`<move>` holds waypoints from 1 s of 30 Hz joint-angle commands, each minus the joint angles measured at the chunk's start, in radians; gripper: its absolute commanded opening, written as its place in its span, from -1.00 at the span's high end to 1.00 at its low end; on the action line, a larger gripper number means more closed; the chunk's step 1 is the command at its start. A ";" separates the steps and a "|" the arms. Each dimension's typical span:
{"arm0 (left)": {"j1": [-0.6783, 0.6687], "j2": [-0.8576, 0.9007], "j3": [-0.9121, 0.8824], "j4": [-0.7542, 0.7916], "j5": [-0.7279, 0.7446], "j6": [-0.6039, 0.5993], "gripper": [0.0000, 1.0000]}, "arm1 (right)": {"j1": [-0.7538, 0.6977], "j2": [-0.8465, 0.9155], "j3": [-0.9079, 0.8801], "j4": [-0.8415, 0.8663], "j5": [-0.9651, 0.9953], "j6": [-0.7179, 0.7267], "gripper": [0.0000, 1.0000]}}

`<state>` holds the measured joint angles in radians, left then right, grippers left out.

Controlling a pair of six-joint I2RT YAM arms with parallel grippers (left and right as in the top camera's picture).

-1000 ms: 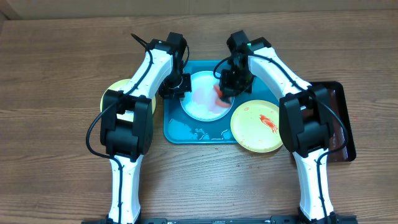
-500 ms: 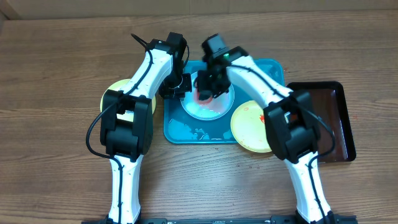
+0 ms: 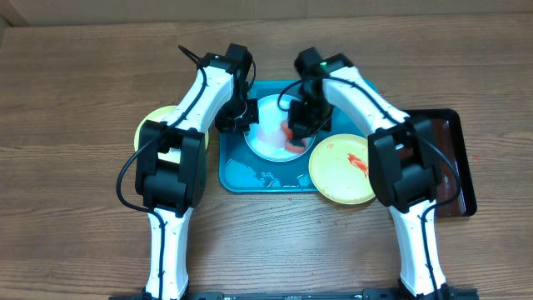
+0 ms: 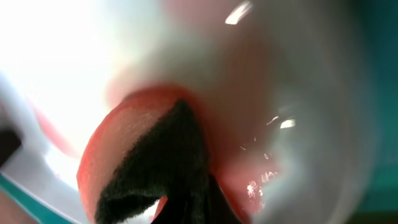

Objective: Clean dirty plates on tray and stack at the side

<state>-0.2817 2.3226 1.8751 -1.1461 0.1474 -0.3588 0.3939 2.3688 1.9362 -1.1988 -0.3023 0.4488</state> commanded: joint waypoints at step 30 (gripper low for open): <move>-0.020 0.006 -0.039 0.111 0.030 0.031 0.48 | -0.281 -0.353 0.063 0.014 -0.066 -0.137 0.93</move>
<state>-0.2848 2.3230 1.8641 -1.0489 0.1574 -0.3550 0.1249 2.0533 1.9774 -1.1679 -0.3588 0.3405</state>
